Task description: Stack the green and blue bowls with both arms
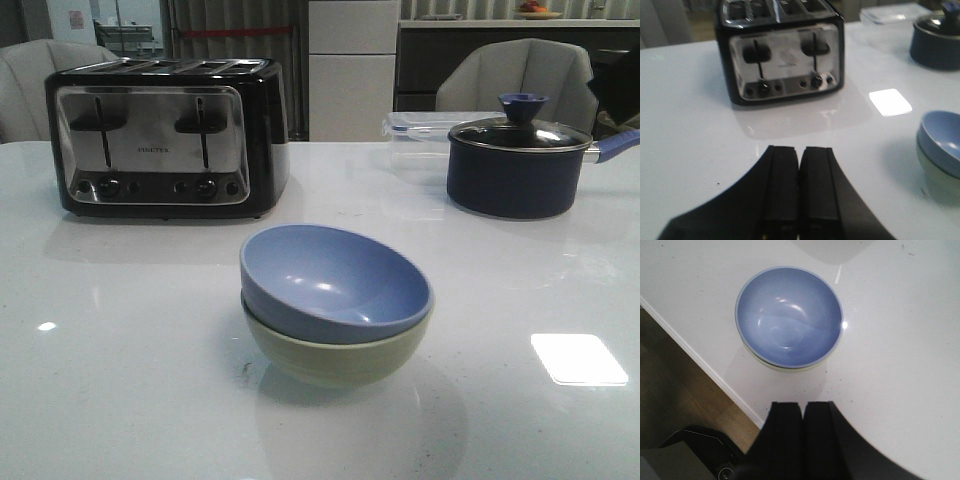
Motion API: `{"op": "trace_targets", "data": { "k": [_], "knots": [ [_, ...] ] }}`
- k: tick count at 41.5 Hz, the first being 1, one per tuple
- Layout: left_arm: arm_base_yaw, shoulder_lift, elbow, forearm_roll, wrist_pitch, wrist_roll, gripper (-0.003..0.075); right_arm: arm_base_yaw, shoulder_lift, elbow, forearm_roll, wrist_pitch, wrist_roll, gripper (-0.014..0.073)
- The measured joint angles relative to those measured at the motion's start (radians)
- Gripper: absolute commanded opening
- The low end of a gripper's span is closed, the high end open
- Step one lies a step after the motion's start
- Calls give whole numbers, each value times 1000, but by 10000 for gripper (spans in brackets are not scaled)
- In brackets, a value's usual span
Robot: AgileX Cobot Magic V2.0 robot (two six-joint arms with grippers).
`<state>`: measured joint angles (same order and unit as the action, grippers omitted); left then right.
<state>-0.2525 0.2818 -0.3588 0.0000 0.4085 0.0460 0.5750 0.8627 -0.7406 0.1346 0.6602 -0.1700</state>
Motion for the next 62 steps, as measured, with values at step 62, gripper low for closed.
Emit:
{"op": "trace_targets", "data": {
  "k": [62],
  "knots": [
    [163,-286,362,-78,-372,0,97,0,0,0,0,0,0,57]
  ]
}}
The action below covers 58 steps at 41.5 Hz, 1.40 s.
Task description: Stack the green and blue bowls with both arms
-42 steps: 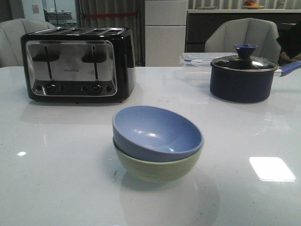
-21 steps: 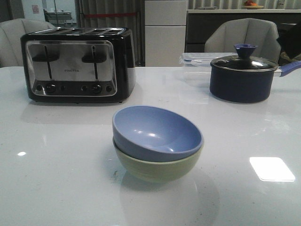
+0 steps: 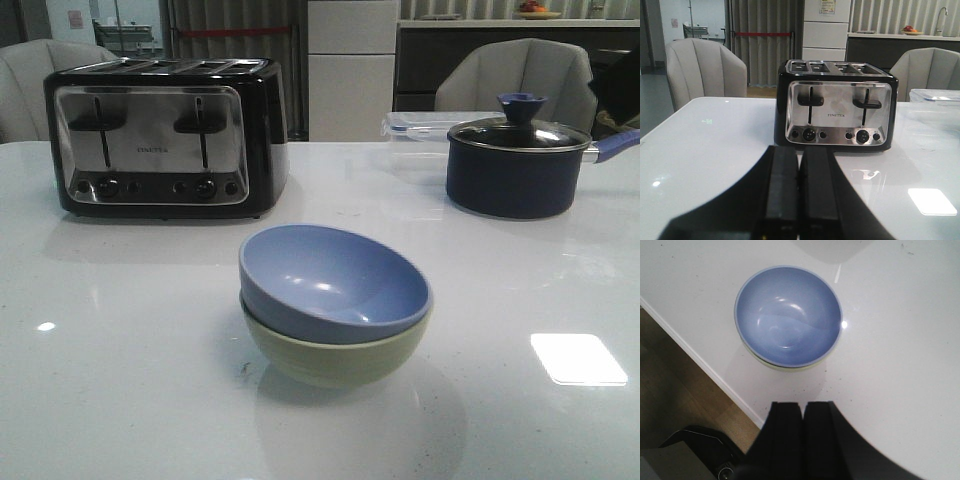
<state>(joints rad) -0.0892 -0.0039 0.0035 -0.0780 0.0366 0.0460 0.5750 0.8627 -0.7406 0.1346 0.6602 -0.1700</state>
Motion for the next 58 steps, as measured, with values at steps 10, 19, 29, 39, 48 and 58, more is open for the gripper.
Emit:
{"op": "trace_targets", "data": {
  "k": [10,19,29,39,48,58],
  "knots": [
    [0,0,0,0,0,0,97,-89,-79,28,-4,-3,0,57],
    [0,0,0,0,0,0,97,-386,-352,198,-22,-159,0,57],
    [0,0,0,0,0,0,97,-565,-683,495,-24,-419,0,57],
    [0,0,0,0,0,0,97,-589,-842,719,-24,-540,0,57],
    [0,0,0,0,-3,0,97,-568,-872,767,-24,-590,0,57],
    [0,0,0,0,-3,0,97,-563,-872,767,-24,-607,0,57]
  ]
}}
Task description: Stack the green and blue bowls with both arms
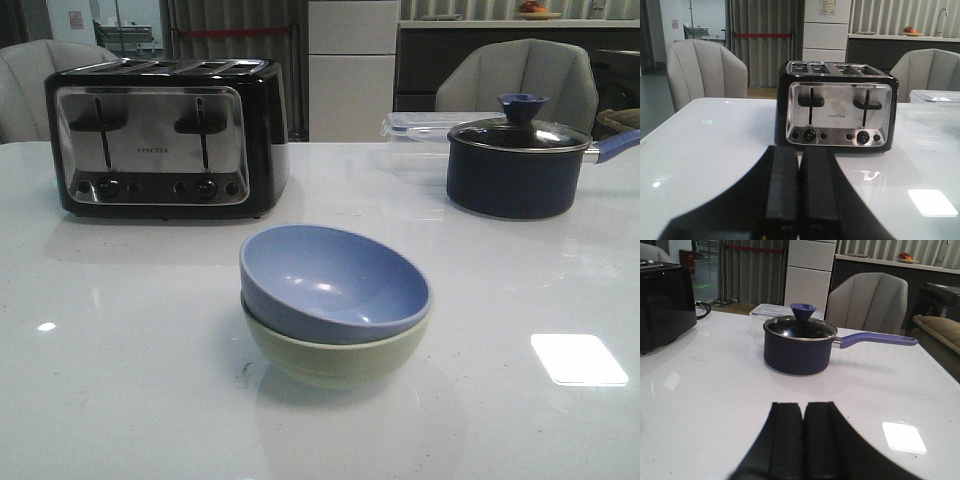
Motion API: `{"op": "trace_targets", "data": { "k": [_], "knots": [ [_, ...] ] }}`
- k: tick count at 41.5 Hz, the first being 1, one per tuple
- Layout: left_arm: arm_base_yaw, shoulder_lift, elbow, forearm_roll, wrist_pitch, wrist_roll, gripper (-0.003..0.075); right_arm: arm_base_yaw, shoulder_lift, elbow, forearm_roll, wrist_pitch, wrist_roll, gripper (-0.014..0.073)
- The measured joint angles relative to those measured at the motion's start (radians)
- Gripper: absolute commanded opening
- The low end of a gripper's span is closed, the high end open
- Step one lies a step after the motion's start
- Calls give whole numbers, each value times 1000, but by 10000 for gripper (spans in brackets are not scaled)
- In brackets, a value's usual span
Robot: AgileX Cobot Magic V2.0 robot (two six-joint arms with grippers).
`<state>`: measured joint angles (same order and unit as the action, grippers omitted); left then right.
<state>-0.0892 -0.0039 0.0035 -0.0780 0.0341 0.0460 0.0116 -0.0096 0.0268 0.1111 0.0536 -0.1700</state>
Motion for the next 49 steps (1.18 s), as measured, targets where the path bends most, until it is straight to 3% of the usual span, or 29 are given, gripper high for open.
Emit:
{"op": "trace_targets", "data": {
  "k": [8,20,49],
  "knots": [
    [0,0,0,0,0,0,97,0,0,0,0,-8,5,57],
    [0,0,0,0,0,0,97,-2,0,0,-29,-54,121,57],
    [0,0,0,0,0,0,97,-2,0,0,-40,-59,128,57]
  ]
}}
